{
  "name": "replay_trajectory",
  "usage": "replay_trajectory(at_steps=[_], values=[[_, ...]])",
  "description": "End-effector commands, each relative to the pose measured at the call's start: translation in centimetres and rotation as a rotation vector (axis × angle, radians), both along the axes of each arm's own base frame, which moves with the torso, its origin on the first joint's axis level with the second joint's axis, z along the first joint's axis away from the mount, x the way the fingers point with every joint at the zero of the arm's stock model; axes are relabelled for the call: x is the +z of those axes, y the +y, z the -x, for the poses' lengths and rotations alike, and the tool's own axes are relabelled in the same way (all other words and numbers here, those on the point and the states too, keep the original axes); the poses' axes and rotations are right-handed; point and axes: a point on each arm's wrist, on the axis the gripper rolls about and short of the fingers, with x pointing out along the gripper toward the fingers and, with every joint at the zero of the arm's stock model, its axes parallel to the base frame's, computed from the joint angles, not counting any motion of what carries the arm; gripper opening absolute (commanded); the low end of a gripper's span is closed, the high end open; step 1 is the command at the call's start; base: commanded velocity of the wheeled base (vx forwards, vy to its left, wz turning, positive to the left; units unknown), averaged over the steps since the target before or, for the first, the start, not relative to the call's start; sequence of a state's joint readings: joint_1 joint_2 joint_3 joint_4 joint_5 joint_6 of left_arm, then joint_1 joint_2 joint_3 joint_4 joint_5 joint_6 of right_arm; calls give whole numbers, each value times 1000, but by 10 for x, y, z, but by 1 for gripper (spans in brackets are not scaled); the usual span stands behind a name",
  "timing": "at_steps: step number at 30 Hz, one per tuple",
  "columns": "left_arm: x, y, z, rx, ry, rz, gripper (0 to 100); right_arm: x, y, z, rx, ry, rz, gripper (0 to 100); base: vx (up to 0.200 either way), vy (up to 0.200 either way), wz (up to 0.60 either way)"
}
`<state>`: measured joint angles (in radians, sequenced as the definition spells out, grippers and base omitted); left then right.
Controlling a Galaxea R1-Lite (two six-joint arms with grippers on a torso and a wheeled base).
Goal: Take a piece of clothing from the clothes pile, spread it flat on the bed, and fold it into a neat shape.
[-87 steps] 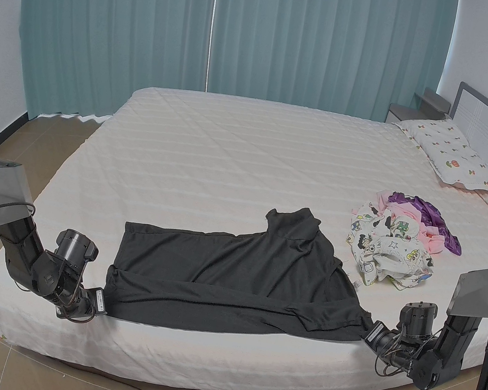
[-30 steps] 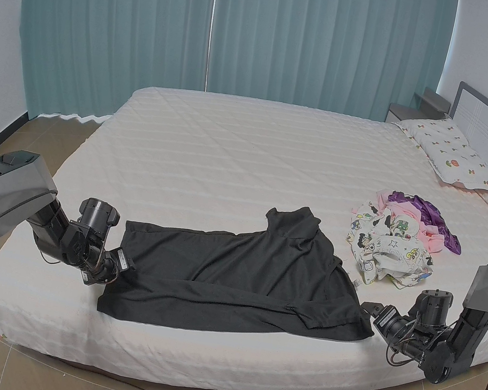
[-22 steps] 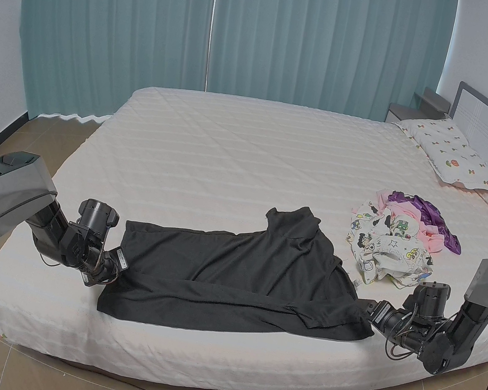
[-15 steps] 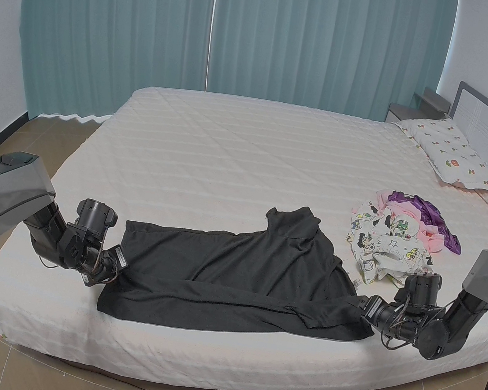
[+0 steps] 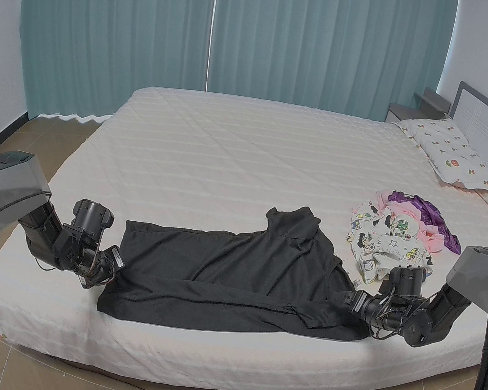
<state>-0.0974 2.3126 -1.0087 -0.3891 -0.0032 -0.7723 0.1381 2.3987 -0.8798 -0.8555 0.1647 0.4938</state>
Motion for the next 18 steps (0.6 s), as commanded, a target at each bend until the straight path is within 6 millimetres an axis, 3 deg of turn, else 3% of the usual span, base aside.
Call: replay_trajectory(at_steps=[1,7,18], values=[[0,1,0,5,0,0,0,-10,0,-4,-5,6,5,0,0,0,0],[1,5,-1,13,-4,-1,0,-6,0,-5,-14,-8,-3,0,0,0,0],[3,18,-6,58,-37,9,0,22,-9,-10,-84,-83,-73,0,0,0,0]])
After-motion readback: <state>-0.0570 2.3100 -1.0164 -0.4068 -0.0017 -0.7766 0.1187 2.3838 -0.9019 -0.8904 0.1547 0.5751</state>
